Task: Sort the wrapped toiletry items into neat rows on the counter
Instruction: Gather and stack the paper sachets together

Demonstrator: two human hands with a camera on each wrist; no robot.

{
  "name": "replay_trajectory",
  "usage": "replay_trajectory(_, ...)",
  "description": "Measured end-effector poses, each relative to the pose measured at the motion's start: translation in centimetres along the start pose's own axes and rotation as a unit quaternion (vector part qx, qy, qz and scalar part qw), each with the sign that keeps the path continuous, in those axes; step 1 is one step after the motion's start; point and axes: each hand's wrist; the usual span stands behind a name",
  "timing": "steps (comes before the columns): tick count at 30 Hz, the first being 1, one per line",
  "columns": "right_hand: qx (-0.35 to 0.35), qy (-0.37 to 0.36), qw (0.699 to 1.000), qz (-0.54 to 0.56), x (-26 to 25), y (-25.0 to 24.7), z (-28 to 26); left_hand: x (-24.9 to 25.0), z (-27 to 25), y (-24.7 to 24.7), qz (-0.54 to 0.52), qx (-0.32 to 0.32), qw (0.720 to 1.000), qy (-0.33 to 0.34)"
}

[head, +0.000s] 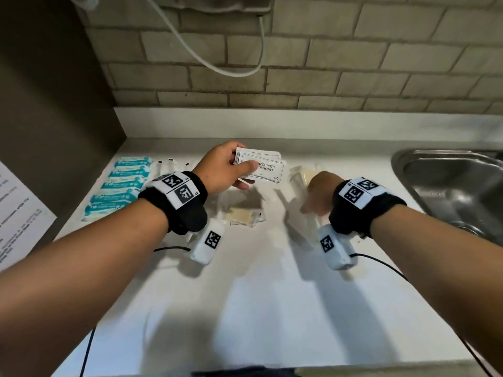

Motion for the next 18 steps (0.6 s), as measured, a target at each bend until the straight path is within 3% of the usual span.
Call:
replay_trajectory(5,-0.015,0.004,1.0,-0.028,2.2,-0.4,3.5,1.3,2.1,0.5,-0.008,0.017,1.0,-0.005)
replay_trajectory(9,-0.003,0.002,0.99,-0.141,4.5,0.9,8.0,1.4,3.4,0.5,-0.013,0.04,0.999,-0.014)
replay_trajectory(13,0.037,-0.081,0.987,-0.138,0.1,-0.2,5.8,1.1,3.7,-0.1,-0.011,0.065,0.997,-0.027)
replay_trajectory(18,-0.008,-0.253,0.963,-0.088,-5.6,1.7,4.6,0.6,3.1,-1.4,-0.008,0.098,0.994,-0.045)
Point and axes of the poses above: each hand's wrist, its own z-axis towards the middle knuckle, its own y-axis out of the palm, x = y × z, and after that the axes turned 8 degrees about -y, right-handed
